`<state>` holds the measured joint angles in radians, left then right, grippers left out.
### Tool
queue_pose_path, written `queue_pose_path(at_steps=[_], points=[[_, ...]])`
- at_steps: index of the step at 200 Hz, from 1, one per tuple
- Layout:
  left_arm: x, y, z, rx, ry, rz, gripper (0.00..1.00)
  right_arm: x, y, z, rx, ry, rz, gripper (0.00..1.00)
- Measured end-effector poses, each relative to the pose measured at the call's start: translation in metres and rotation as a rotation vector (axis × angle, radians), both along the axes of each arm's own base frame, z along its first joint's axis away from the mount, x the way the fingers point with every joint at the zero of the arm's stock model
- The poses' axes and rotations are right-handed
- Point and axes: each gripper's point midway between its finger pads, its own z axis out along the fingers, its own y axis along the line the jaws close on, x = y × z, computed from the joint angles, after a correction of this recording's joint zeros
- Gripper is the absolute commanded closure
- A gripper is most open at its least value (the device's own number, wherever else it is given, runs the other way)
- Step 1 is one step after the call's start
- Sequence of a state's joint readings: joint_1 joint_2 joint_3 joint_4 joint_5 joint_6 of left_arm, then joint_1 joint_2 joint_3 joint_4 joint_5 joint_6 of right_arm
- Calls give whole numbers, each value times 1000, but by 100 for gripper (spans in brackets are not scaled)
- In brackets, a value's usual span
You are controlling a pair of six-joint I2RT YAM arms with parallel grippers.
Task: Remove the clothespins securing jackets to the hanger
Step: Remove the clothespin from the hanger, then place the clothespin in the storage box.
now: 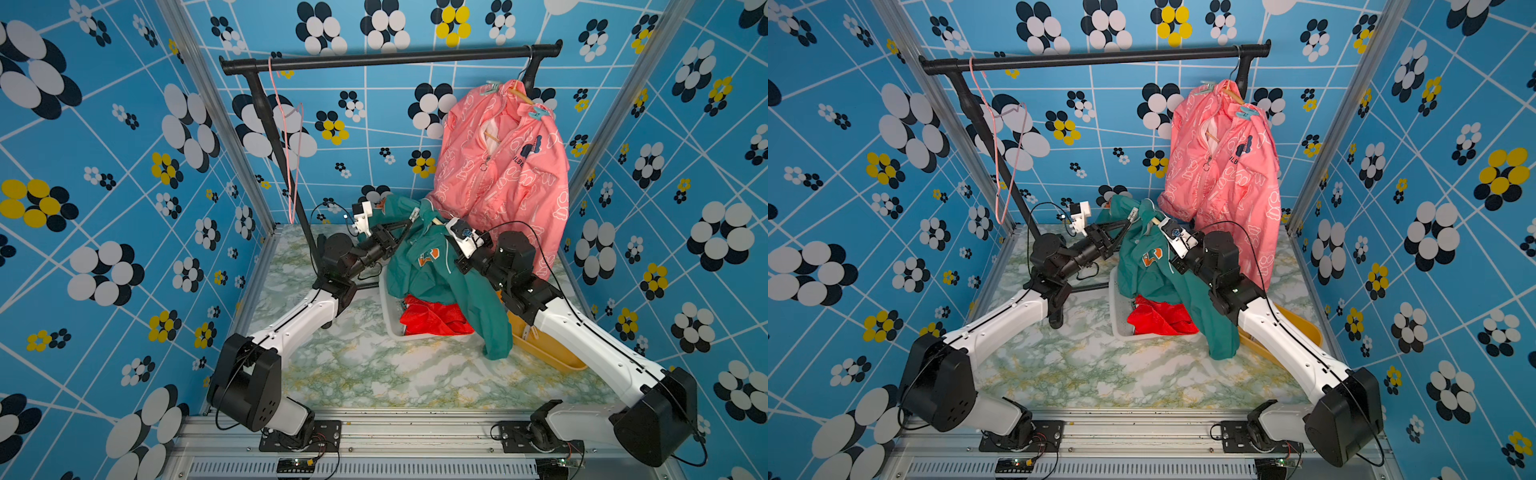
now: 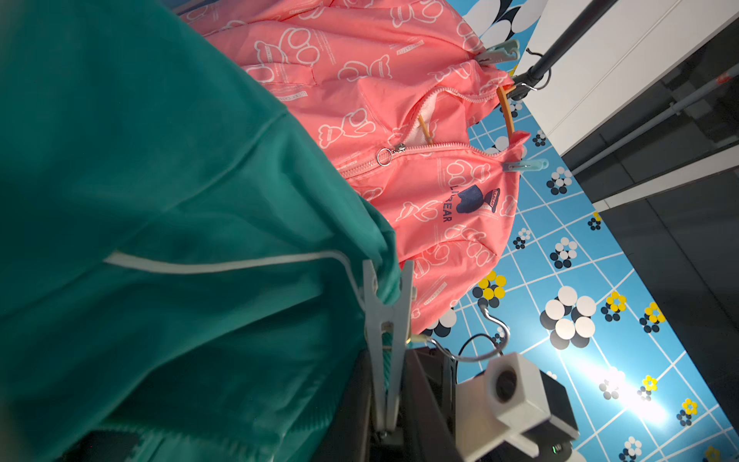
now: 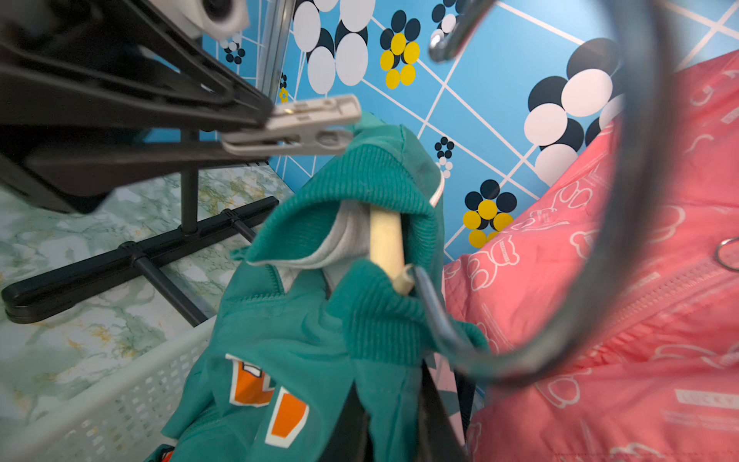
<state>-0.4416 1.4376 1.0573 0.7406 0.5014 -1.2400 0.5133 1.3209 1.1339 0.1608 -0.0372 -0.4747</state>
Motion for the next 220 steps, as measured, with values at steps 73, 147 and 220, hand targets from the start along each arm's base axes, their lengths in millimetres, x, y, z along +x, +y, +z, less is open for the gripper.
queue_pose_path(at_steps=[73,147,220], points=[[-58,24,44,191,-246,111,100,22,-19,-9,30,58,-96,100],[-107,-79,-66,499,-306,-171,100,51,-28,52,39,58,-110,100],[-153,-223,-185,605,-392,-469,100,82,-25,58,25,106,-126,100]])
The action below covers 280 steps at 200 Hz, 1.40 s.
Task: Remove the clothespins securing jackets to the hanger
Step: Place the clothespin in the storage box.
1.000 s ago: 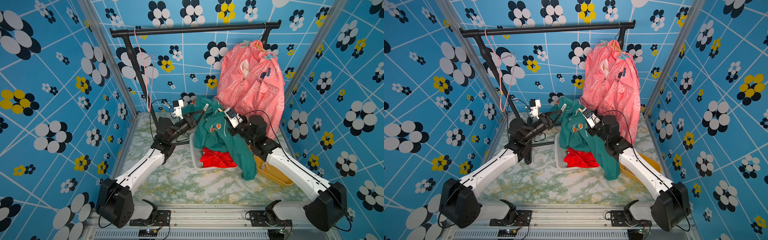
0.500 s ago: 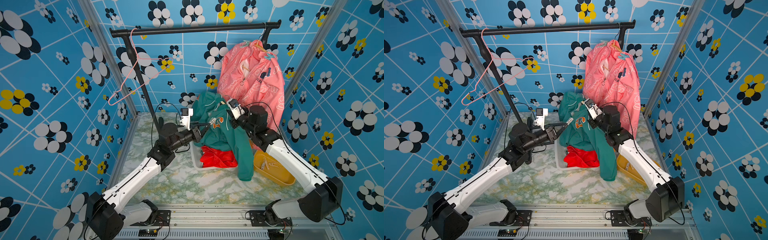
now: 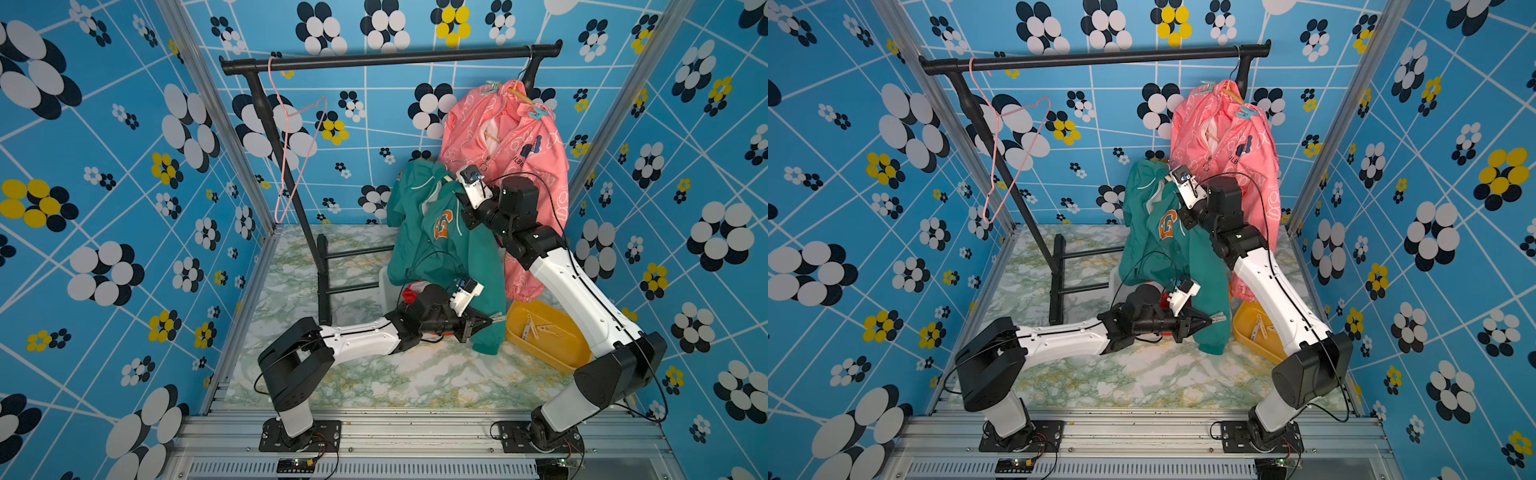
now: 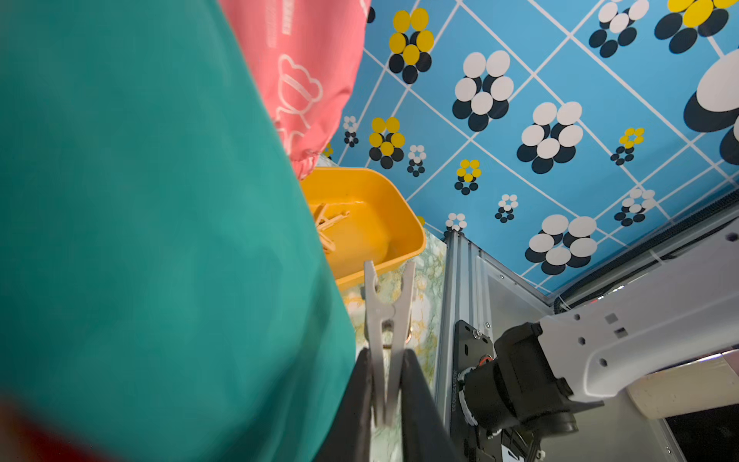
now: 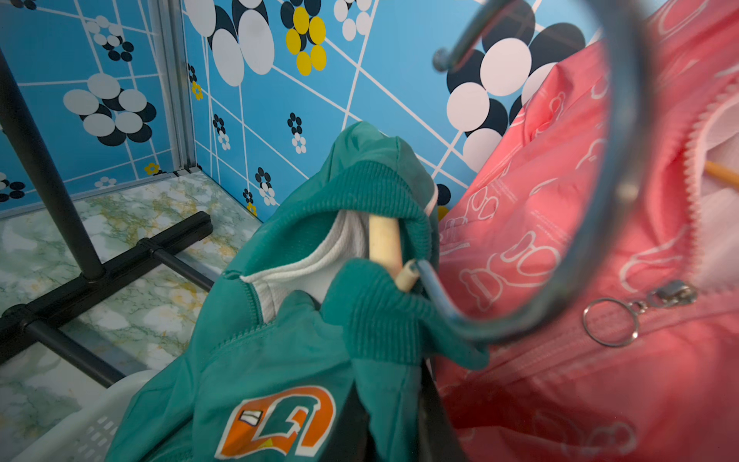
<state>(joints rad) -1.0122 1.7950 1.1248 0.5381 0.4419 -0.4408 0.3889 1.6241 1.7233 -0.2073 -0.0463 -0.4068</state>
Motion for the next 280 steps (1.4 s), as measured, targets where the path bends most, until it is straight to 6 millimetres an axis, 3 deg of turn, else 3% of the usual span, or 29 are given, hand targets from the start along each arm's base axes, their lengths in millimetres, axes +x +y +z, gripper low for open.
queue_pose_path(at_steps=[38,66,72,88,96,100,106,148,170,188,202,230,256,280], points=[[2,-64,-8,-51,-45,-39,100,1,1,-12,-12,38,1,100],[5,-98,-20,-57,-66,-44,100,-1,2,-13,-10,40,11,100],[5,-103,-24,-53,-66,-42,90,-3,2,-15,-10,43,13,100],[6,-109,-37,-30,-62,-33,50,-6,0,-18,-13,50,14,100],[8,-110,-41,-22,-65,-29,13,-8,0,-20,-14,54,15,100],[8,-111,-44,-16,-63,-28,5,-9,-1,-20,-15,54,15,100],[9,-112,-45,-13,-63,-23,0,-10,-1,-21,-15,56,16,100],[12,-111,-43,-28,-72,-9,0,-14,-2,-20,-14,53,18,100],[6,-95,-40,-25,-77,-9,0,-15,-3,-26,-19,63,15,100],[-2,-72,-23,-20,-103,-7,3,-14,-4,-29,-23,67,11,100],[-8,-49,5,-30,-148,1,6,-14,-4,-30,-25,67,9,100],[-12,5,81,-62,-299,103,10,-15,-5,-29,-24,66,9,100],[-1,50,127,-46,-431,253,12,-19,-7,-25,-21,60,12,100],[29,81,131,39,-498,396,14,-33,-8,-24,-15,61,37,100]])
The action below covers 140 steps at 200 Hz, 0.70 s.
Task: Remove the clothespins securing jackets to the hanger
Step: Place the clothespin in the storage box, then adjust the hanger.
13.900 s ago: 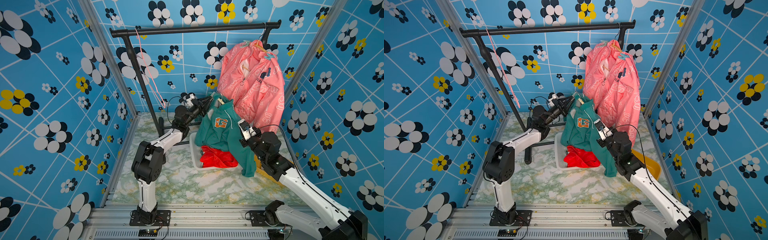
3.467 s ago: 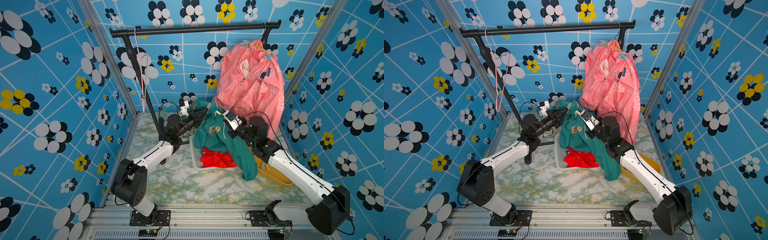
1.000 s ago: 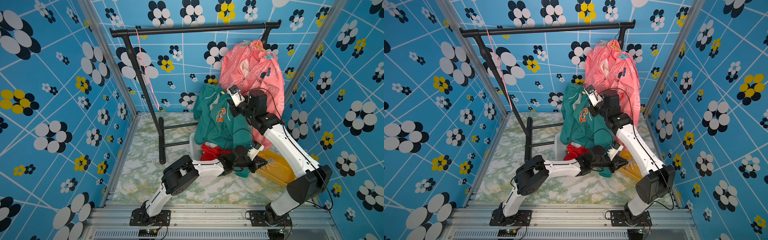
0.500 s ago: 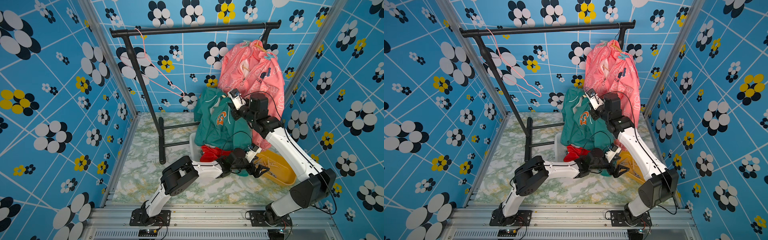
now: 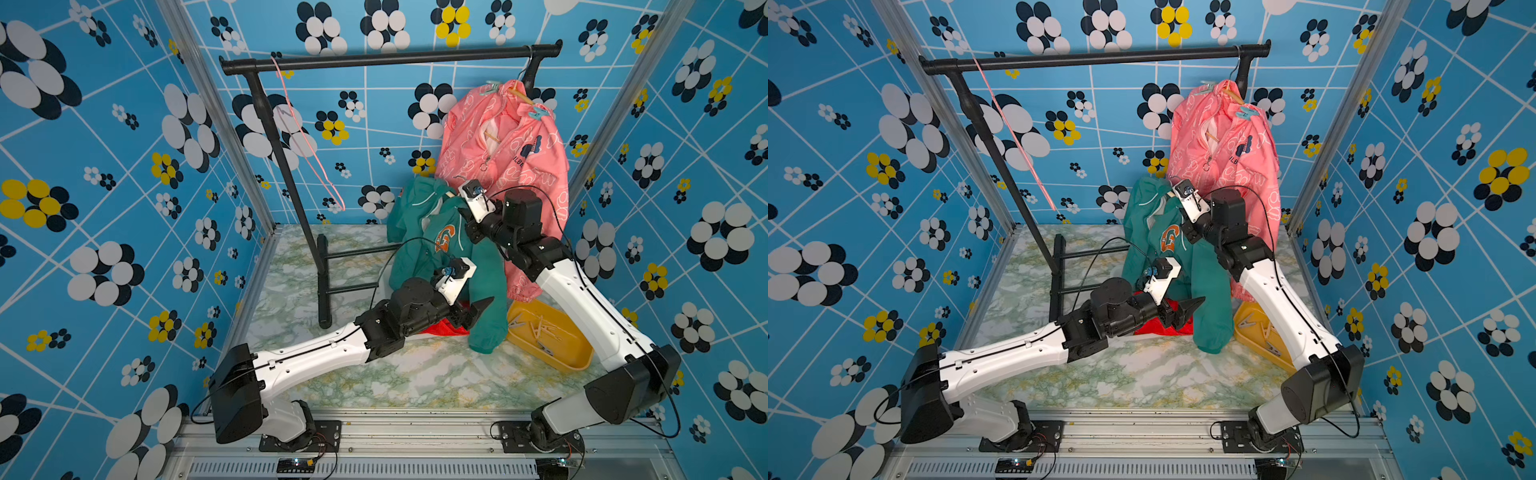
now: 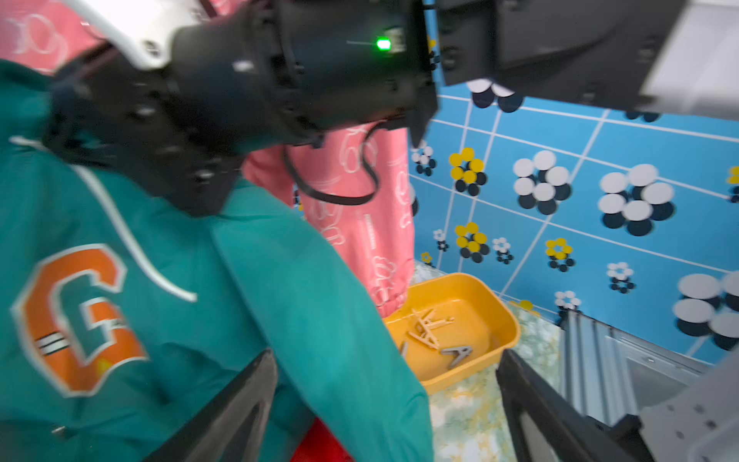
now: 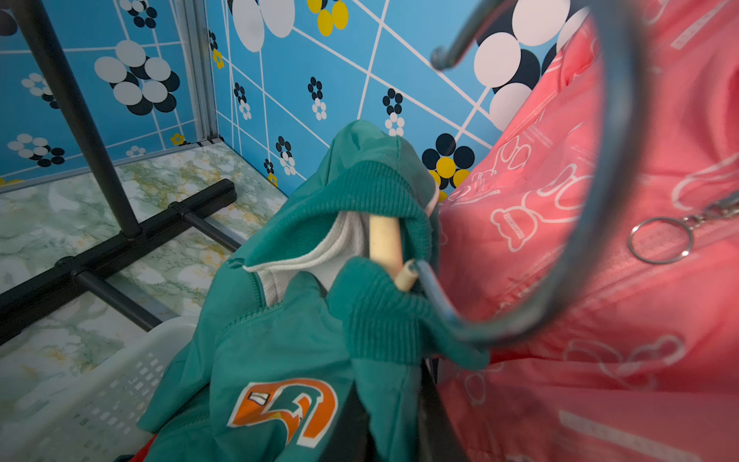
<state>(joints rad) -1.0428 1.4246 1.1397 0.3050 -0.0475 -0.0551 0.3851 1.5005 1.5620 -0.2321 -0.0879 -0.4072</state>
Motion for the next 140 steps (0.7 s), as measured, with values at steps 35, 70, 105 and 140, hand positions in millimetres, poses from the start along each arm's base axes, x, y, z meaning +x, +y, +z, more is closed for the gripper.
queue_pose_path(at_steps=[35,70,105,140], points=[[57,43,-11,75,-21,212,21,-28,-3,3,13,1,45,100],[94,75,0,57,-35,325,25,-45,-5,7,23,-5,71,100],[118,81,33,-24,-79,365,35,-51,-2,-2,27,16,98,100],[140,77,38,-69,-75,376,41,-57,3,-10,36,37,137,100]])
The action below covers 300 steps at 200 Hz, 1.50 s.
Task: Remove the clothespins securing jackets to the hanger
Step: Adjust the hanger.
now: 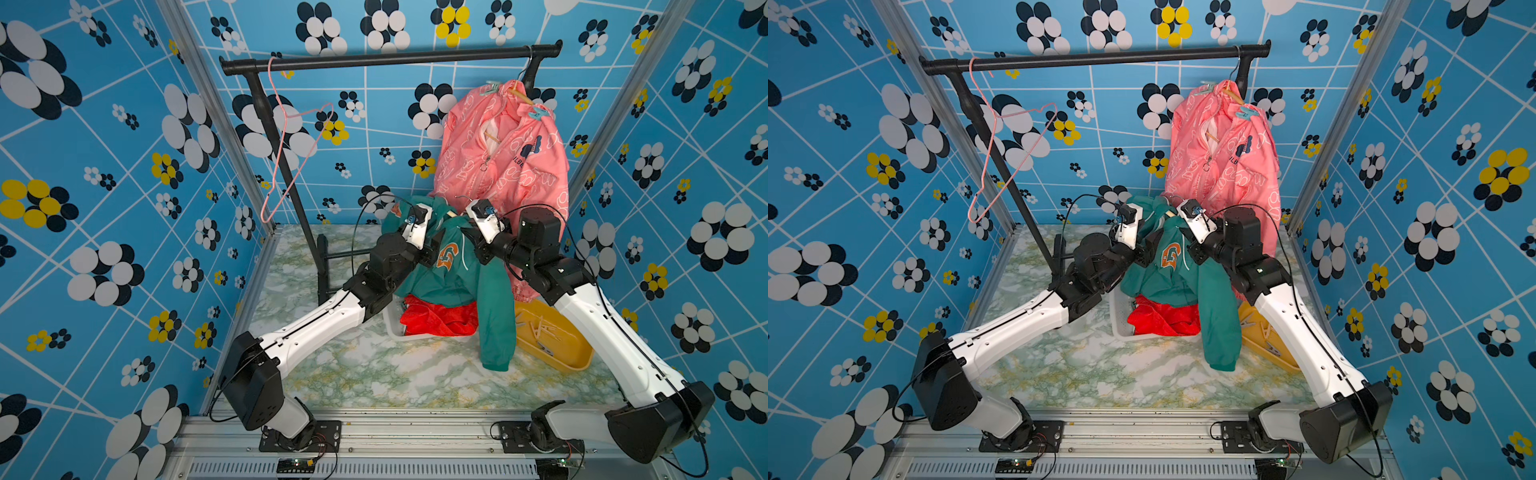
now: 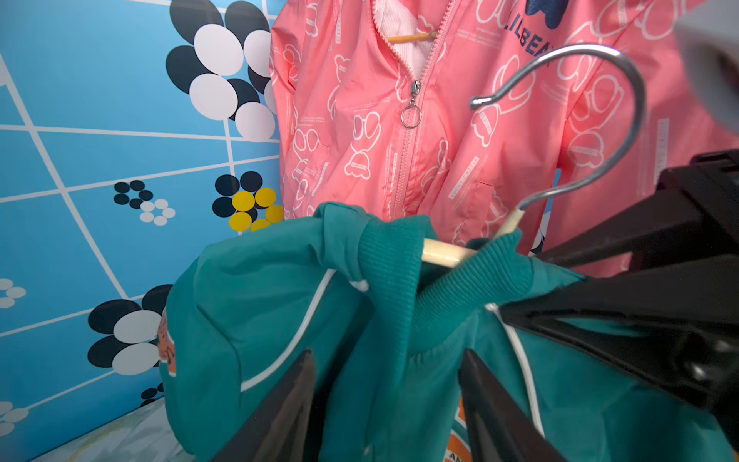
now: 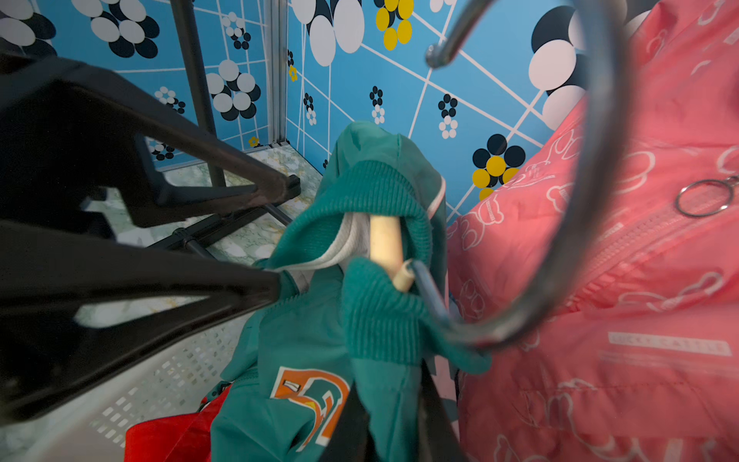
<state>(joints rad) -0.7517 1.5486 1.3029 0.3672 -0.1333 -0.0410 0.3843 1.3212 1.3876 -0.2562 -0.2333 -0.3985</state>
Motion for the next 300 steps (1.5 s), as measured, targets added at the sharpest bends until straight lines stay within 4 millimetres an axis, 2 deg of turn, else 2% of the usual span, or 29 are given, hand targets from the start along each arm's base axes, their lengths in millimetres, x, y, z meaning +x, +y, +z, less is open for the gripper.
queue_pose_path(at_steps=[13,28,42,113,137,164,179,204,225,233,242,249,264,268,281,300], points=[[8,0,-5,-20,18,-3,36,-4,1,-2,3,4,11,100],[16,3,-10,-61,55,-15,20,-7,0,-5,2,7,16,100],[21,9,-8,-134,92,-32,16,-8,0,-5,2,7,16,100],[34,27,12,-568,318,-174,15,-7,5,-24,9,11,45,100],[43,27,2,-663,410,-215,15,-7,6,-24,10,10,47,100],[46,18,-15,-683,495,-235,17,-8,6,-23,13,2,48,100],[44,16,-16,-687,510,-244,18,-10,5,-24,12,2,49,100],[43,14,-16,-700,530,-261,26,-12,8,-24,13,3,61,100],[47,5,-9,-729,542,-300,43,-16,15,-25,4,0,83,100],[49,1,-7,-741,547,-318,55,-17,18,-25,0,-1,88,100],[53,-3,-7,-769,567,-333,82,-16,18,-27,-6,0,78,99],[53,-6,-4,-804,594,-358,100,-14,16,-30,-14,9,65,95],[46,-15,11,-904,651,-419,100,-12,17,-45,-31,51,63,71],[42,-17,15,-883,632,-444,100,-11,17,-48,-33,65,60,66],[38,-19,19,-863,605,-458,100,-10,17,-49,-40,62,54,60],[45,-16,11,-865,616,-425,100,-17,19,-38,-45,20,71,56]])
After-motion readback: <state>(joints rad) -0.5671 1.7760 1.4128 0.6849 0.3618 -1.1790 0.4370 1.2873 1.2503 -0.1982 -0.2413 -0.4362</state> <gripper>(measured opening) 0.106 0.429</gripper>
